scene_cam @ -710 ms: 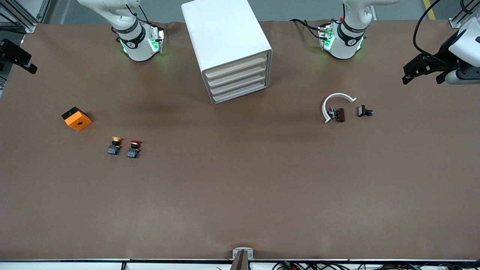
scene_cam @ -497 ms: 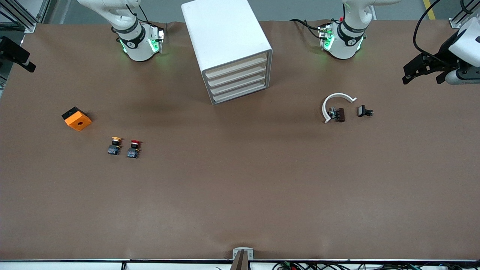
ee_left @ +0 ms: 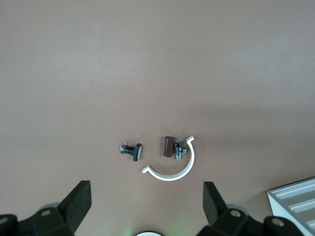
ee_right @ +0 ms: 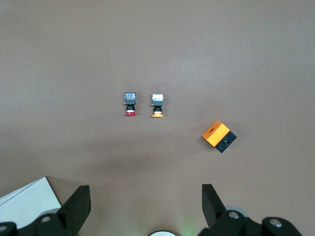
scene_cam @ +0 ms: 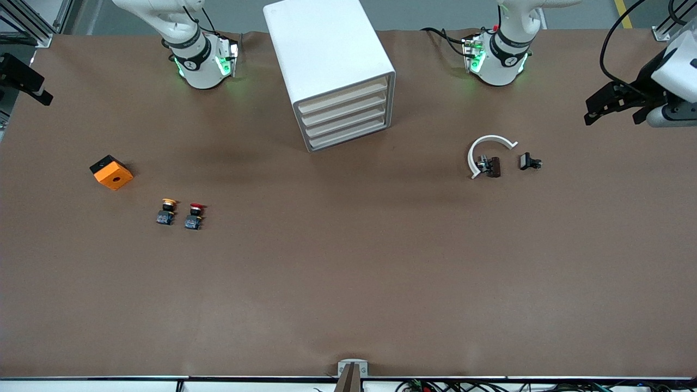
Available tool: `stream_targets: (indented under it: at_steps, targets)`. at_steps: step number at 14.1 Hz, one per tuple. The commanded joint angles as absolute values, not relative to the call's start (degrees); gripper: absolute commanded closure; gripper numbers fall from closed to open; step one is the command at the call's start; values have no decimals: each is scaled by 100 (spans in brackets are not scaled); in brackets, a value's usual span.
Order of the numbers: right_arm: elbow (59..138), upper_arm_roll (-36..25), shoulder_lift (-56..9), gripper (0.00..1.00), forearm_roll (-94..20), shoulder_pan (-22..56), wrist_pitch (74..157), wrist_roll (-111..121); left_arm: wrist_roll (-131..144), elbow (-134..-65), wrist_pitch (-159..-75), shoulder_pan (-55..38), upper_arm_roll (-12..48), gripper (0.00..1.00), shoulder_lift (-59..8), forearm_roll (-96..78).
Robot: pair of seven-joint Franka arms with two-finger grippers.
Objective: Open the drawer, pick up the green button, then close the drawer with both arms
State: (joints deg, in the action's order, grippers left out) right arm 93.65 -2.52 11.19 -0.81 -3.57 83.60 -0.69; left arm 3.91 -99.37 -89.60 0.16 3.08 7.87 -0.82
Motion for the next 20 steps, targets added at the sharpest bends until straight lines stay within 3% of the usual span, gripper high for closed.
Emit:
stream_targets:
  at_steps: [1,12,20]
  targets:
    - [9483,-202,1248,0,9,-396,8393,-132,483,-9800,-8842,53,334,0,484,-105]
    - [9492,-220,1248,0,105,-396,8376,-97,1676,-9976,-9439,-158,527,0,-1326,-510]
    - [9492,-211,1239,0,105,-387,8358,-97,5162,-9511,-9853,-1036,580,0,-2538,-492]
